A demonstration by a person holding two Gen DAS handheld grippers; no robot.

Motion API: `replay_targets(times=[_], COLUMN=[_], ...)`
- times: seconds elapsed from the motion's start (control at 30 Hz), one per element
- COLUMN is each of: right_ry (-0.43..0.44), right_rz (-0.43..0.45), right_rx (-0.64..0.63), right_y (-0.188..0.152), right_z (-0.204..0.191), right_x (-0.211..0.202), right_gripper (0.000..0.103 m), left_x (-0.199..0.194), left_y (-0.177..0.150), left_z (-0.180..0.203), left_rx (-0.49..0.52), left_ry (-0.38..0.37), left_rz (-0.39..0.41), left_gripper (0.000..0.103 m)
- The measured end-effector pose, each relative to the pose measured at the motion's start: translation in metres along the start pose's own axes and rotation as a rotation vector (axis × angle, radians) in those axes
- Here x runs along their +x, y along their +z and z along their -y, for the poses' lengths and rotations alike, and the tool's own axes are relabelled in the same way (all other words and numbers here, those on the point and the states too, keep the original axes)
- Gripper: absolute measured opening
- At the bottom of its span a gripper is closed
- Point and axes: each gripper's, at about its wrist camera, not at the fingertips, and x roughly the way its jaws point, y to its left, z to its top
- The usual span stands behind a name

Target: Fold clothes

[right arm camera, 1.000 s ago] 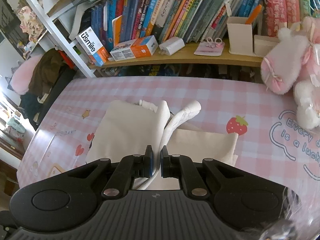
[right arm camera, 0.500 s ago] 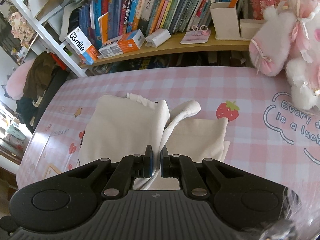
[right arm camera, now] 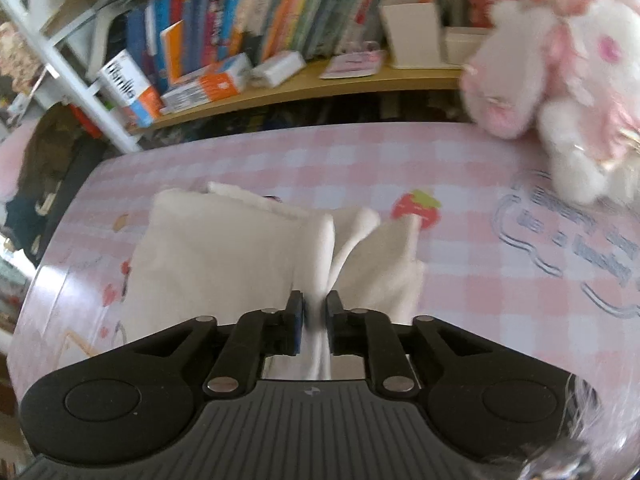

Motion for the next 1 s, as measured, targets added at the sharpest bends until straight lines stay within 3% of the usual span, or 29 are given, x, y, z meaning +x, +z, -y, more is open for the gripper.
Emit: replay_targets(times=[0.1,0.23,0.33,0.43,0.53,0.57,0.63,0.7,0.77,0.9,1.0], right_ry=[0.004,0.030,0.055,0.100,0.060,0.027,-0.002,0.053,0.042,-0.048,-0.073], right_rz=[0.024,0.002,-0.047,-0.093,-0.118,-0.123,-0.109,-0.027,-0.007,-0.122,-0.095], right_rx=[0.020,-0.024,-0.103,-0.137,-0.166,-0.183,-0.168,-0.122,-0.066,0.054,0.092], right_y=[-0.013,-0.050,-0.085,-0.119,-0.142,-0.147,-0.147,-0.142,-0.142,-0.159,-0.162], right_z=[0.008,0.002,-0.018,-0.037,-0.053,-0.056,-0.061,-0.066,-0.063,-0.039,-0.042], right_x=[-0.021,-0.052,-0.071,-0.086,-0.085,-0.082,-0.085,-0.106,-0.115,-0.072,-0.073], right_gripper=[0.027,0.029,0.029,0.028,0.022,0.005,0.004,0.004,0.004,0.003,0.005], left_x=[-0.016,-0.037,-0.045,-0.048,-0.045,-0.041,-0.041,-0.044,-0.047,-0.050,-0.055], left_y=[-0.009,-0.028,-0.040,-0.048,-0.050,-0.050,-0.055,-0.056,-0.056,-0.056,-0.054], left_z=[-0.018,-0.054,-0.073,-0.090,-0.099,-0.102,-0.106,-0.110,-0.116,-0.127,-0.131], left_rx=[-0.050,-0.093,-0.087,-0.094,-0.107,-0.112,-0.115,-0.131,-0.151,-0.180,-0.187], left_ry=[0.048,0.202,0.303,0.347,0.340,0.340,0.347,0.326,0.299,0.245,0.230], left_rz=[0.032,0.051,0.041,0.041,0.041,0.033,0.025,0.027,0.024,0.007,-0.004], left_gripper=[0.051,0.047,0.047,0.047,0.047,0.046,0.042,0.042,0.042,0.043,0.043])
